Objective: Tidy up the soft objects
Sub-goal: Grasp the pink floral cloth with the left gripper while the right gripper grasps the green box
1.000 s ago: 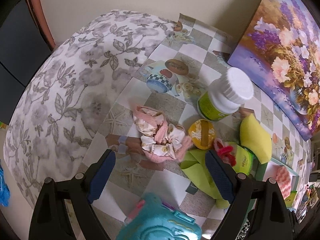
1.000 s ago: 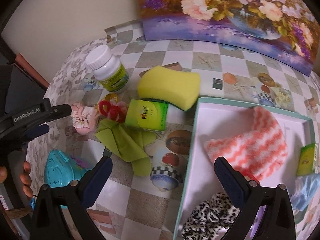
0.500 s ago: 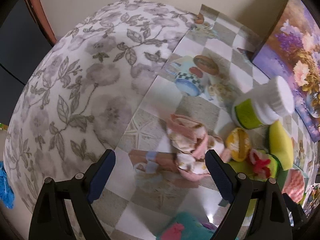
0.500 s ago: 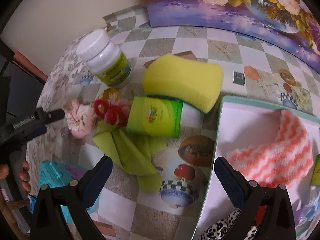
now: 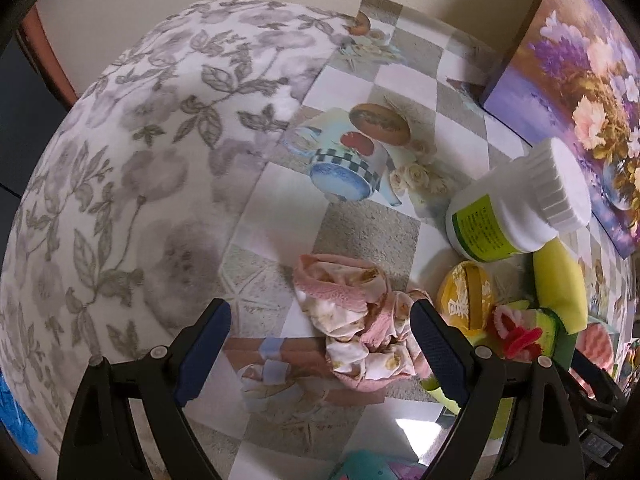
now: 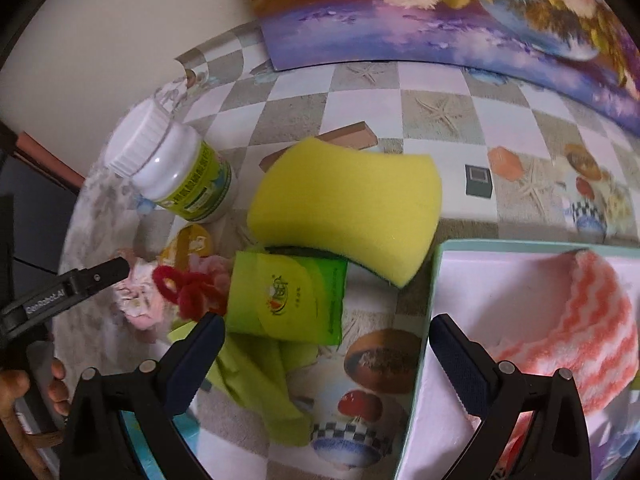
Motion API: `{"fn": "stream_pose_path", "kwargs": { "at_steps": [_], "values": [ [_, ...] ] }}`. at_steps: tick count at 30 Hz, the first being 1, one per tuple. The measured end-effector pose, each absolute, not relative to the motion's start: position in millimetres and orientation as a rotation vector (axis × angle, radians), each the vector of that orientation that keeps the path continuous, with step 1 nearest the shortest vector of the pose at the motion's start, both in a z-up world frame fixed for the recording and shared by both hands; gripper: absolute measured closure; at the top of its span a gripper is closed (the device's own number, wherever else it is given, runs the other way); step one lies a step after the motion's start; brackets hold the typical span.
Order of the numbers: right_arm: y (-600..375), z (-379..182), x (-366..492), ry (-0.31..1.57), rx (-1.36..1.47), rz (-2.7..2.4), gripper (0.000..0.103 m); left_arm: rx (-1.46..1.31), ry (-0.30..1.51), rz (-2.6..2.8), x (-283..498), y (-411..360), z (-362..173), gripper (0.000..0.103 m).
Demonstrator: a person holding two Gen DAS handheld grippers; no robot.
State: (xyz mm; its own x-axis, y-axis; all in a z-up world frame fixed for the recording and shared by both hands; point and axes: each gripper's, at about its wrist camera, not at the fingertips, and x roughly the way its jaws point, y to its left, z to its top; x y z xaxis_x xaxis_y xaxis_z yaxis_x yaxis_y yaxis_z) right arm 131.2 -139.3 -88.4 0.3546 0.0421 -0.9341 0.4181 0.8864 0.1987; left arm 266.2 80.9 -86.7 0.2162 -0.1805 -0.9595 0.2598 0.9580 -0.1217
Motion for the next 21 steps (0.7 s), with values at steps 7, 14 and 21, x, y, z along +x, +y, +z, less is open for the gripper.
{"fn": "stream_pose_path", "kwargs": {
  "at_steps": [7,14,21],
  "values": [
    [-136.9,-85.9,136.2,1.185,0.406,-0.266,0.000,0.072,1.319,-0.298,269.3,79.7,-93.4,0.012],
    [-133.5,-88.1,137.8,1.193,0.373,-0.264,0.000,0.101,1.343,-0.311,271.8,82.7,-99.8,0.012],
    [-133.6,-78.6,137.4,1.179,0.365,-0.251,0.000,0.097,1.362,-0.317,276.3,88.7,-104.2,0.012]
  ]
}}
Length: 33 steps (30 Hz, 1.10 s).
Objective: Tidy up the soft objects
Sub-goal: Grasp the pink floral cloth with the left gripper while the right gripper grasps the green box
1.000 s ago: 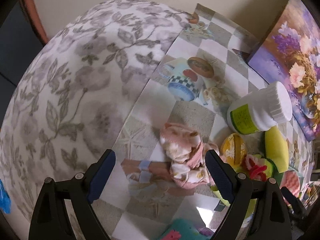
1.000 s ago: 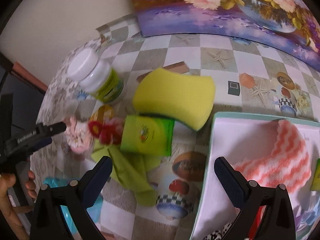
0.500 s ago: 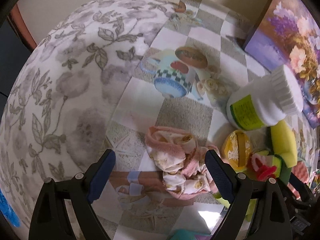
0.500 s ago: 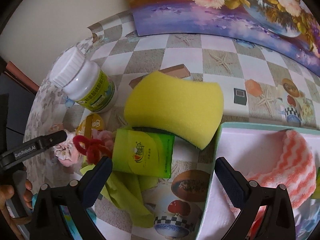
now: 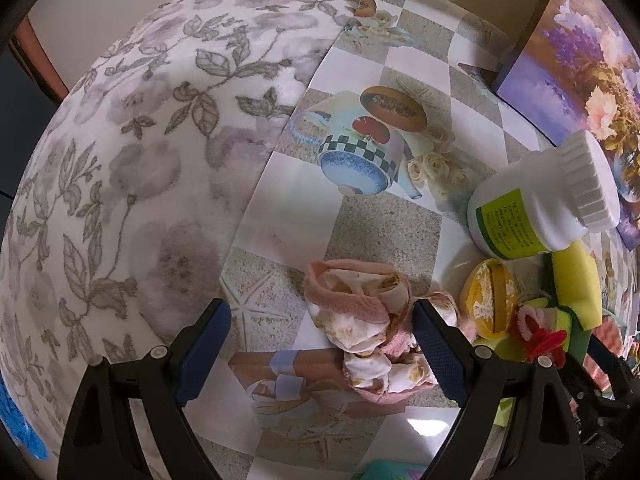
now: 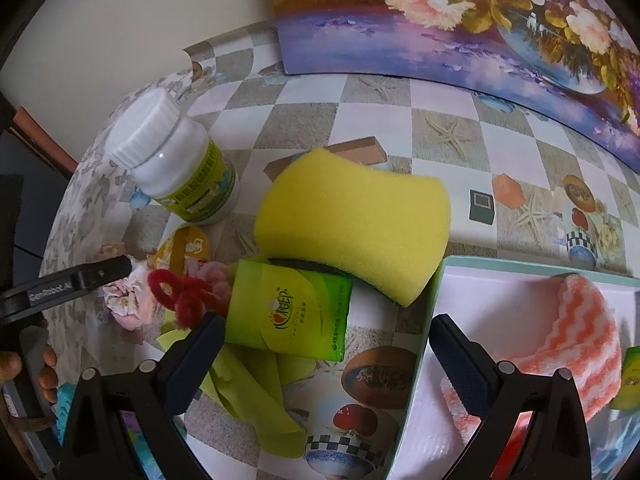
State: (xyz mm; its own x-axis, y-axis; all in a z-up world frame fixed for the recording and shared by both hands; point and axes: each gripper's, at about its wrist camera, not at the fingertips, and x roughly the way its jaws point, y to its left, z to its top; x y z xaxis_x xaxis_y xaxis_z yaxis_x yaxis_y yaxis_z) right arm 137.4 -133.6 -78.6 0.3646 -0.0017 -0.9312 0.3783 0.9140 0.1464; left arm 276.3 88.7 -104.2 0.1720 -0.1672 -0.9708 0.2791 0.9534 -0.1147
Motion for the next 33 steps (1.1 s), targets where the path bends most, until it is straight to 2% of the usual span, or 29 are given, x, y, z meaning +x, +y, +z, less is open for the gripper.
{"fn": "stream_pose_path", "kwargs": {
  "at_steps": [8,16,26,33],
  "values": [
    [-129.1,-66.3,138.7,1.147,0.348,-0.231,0.001,0.112,1.372,-0.325,293.1,91.5,-115.0,0.012],
    [-120.0,-77.8,140.6,1.177,0.346,-0.195,0.011,0.137,1.363,-0.328,294.2,82.4,-117.6,0.012],
    [-110.1,-81.3,148.0,1.180,0.326,-0.178,0.012,0.156,1.354,-0.327,289.2,77.3,-116.2,0.012],
    [-106.6,-94.0,149.4,1.181,0.343,-0.166,0.024,0.195,1.339,-0.342,285.7,63.6,-113.5,0.024]
  ]
}}
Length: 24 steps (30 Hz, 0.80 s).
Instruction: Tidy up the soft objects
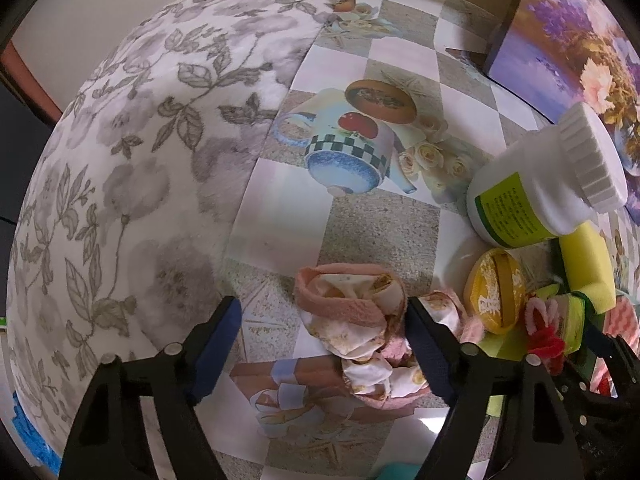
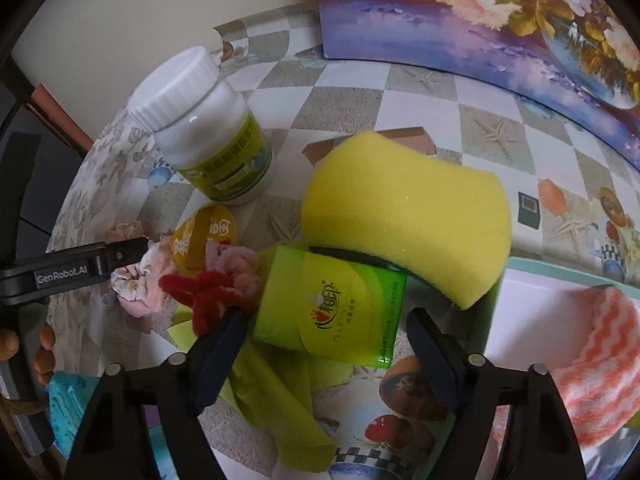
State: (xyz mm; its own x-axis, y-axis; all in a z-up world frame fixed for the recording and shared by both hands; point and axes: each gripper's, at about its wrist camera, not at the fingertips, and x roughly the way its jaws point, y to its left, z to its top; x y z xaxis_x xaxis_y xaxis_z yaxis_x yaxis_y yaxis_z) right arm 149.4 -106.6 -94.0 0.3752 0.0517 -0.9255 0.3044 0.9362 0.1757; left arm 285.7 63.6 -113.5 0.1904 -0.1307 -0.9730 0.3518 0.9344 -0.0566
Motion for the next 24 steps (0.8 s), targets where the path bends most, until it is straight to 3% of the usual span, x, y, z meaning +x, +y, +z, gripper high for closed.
{"fn": "stream_pose_path", "kwargs": {
  "at_steps": [3,8,15,18,24],
  "values": [
    [-107.9,-91.8,147.0,1.164,0.352,-0.162,0.033,0.206,1.329,-0.354,282.8,57.0,-111.9,0.035],
    [-110.1,-89.3,143.9,1.160,0.369,-0.153,0.033,0.207,1.322,-0.387,277.6,46.3,-108.0,0.056],
    [-114.6,-81.4,137.5,1.146,0.391,-0.151,0.034,0.161,1.328,-0.371,276.9,48.1,-106.4,0.077],
    [-116.7,-77.4,134.1,1.138,0.404,-0.149,0.034,0.137,1.335,-0.362,276.1,53.0,-105.7,0.084],
    [-123.3,-61.4,124.4,1.104,0.433,-0.149,0.035,0.084,1.332,-0.336,268.5,74.2,-95.6,0.089]
  ]
}}
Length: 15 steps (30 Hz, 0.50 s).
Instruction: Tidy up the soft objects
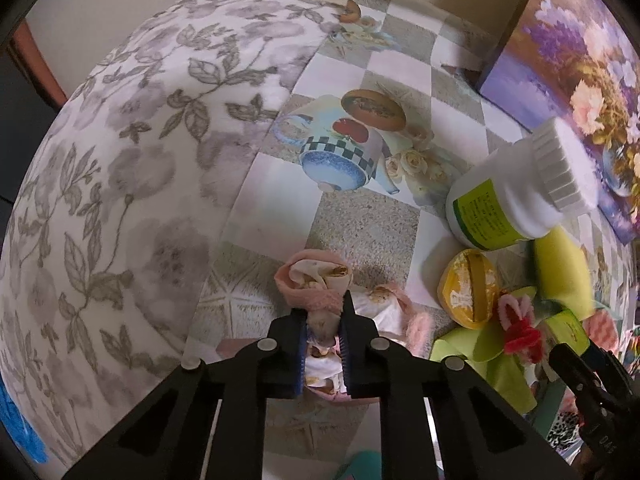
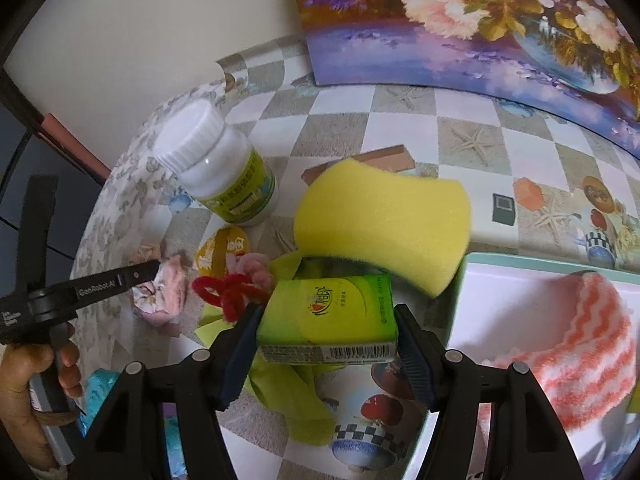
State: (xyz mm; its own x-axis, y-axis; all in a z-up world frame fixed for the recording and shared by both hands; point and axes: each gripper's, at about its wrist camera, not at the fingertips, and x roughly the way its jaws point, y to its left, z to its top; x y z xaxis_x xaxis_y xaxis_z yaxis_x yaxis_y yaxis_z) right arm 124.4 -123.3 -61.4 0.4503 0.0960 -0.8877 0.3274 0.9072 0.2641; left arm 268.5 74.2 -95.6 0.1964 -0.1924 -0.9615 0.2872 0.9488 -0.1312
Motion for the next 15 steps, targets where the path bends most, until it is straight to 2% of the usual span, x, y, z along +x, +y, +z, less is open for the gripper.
{"fn": "stream_pose_path", "kwargs": {
  "at_steps": [15],
  "values": [
    [-135.1,-4.2,81.7,1.012,0.468,-0.150,0.035,-0.040,1.183,-0.369,215.0,75.1,-1.9,0.089]
  ]
}}
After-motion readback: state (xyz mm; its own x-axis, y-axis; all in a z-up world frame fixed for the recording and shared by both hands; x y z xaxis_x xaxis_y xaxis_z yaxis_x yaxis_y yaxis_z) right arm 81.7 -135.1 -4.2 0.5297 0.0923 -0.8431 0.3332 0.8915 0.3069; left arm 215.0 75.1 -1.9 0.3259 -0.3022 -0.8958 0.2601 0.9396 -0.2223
